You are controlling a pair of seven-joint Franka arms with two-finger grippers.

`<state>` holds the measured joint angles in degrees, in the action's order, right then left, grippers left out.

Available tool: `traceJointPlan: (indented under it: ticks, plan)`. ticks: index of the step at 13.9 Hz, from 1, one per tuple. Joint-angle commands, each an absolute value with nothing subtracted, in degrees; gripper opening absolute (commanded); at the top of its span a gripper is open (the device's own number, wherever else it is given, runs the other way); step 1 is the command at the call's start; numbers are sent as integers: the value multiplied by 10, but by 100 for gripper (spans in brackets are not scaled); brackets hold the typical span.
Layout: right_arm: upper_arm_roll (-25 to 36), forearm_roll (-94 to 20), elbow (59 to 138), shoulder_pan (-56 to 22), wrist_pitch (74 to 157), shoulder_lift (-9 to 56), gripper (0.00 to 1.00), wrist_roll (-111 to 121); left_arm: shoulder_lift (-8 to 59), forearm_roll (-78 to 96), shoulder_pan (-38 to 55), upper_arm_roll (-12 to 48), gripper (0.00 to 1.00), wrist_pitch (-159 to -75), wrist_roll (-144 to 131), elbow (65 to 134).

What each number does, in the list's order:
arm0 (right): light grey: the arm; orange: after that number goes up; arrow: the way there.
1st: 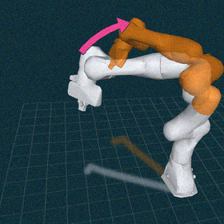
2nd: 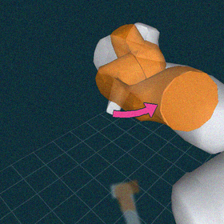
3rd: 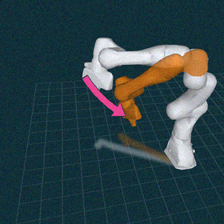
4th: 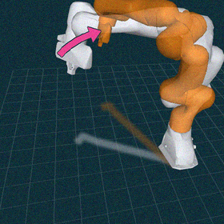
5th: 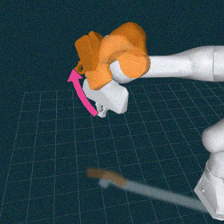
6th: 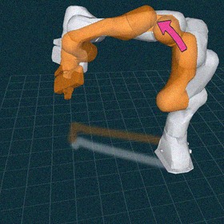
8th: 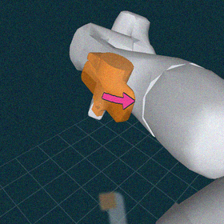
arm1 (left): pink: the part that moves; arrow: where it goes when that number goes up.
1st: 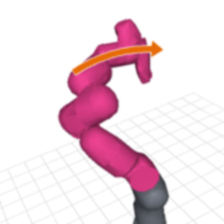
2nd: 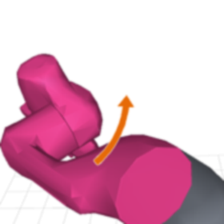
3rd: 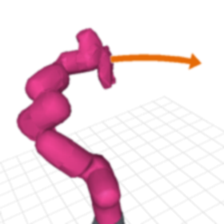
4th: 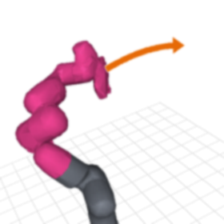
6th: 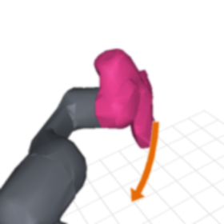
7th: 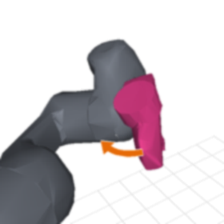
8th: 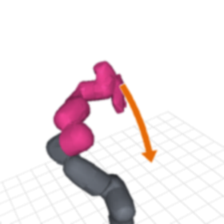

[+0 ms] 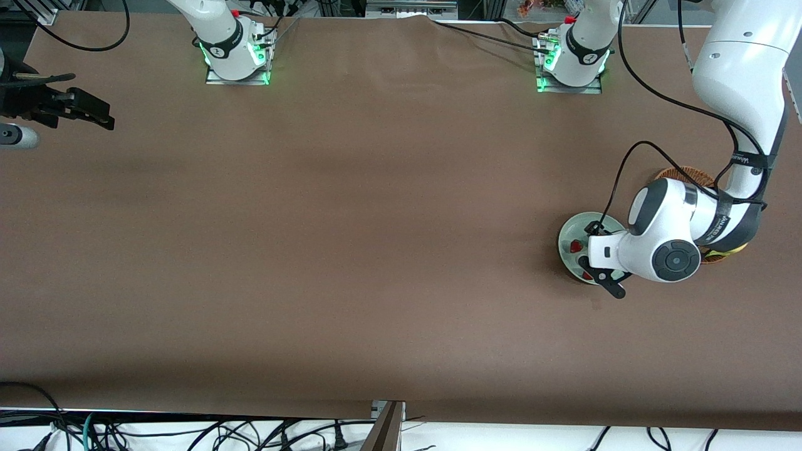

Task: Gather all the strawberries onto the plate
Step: 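Carry the third strawberry to the plate with the left gripper, then lower the third strawberry onto the plate and open the left gripper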

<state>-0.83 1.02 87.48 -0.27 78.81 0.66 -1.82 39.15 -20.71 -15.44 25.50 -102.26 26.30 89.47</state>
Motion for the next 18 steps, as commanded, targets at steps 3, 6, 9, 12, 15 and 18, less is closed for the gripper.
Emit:
traceJointPlan:
  ticks: [3, 6, 9, 12, 15, 18]
  plan:
    - [-17, 18, 862, 4, 786, 11, 100, -11, 315, -166, -158, 294, 100, -934, 251, 861]
    - [-17, 18, 862, 4, 787, 11, 100, -11, 259, -116, -156, 308, 100, -852, 205, 808]
    - [-17, 18, 862, 4, 787, 11, 100, -11, 215, -120, -156, 320, 100, -800, 130, 767]
    - [-17, 19, 862, 4, 787, 11, 100, -11, 201, -119, -113, 288, 100, -803, 89, 715]
    - [-17, 19, 862, 4, 787, 11, 100, -11, 153, -69, 1, 107, 100, -823, 72, 747]
    - [-17, 20, 853, 4, 788, 24, 100, -10, 10, 0, 9, 53, 100, -952, 27, 943]
